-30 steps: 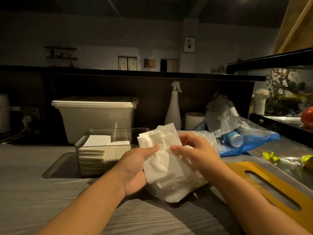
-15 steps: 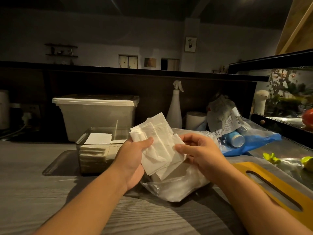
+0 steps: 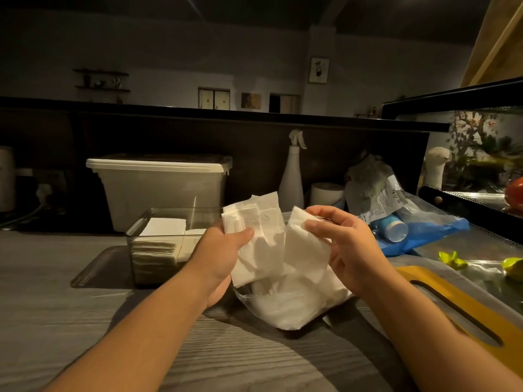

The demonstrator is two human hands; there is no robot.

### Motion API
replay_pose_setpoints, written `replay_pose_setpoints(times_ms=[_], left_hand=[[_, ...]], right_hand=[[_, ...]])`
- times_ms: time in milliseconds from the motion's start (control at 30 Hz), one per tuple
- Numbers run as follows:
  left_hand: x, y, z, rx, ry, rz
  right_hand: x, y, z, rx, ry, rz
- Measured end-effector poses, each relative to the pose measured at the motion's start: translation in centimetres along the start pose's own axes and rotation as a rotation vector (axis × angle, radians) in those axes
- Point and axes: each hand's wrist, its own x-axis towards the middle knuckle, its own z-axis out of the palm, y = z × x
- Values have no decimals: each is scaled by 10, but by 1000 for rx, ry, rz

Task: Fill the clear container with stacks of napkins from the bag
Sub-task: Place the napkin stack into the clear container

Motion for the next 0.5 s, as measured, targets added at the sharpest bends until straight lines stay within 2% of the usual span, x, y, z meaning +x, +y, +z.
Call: replay_pose_setpoints(times_ms=[167, 367, 500], left_hand=[[-5, -5, 4, 8, -48, -73], [-7, -14, 10, -51, -134, -171], [-5, -15, 10, -128, -244, -233]], right_hand=[[-6, -3, 6, 4, -161, 8], [-9, 13, 17, -357, 1, -199], [-10, 20, 20, -437, 37, -216]])
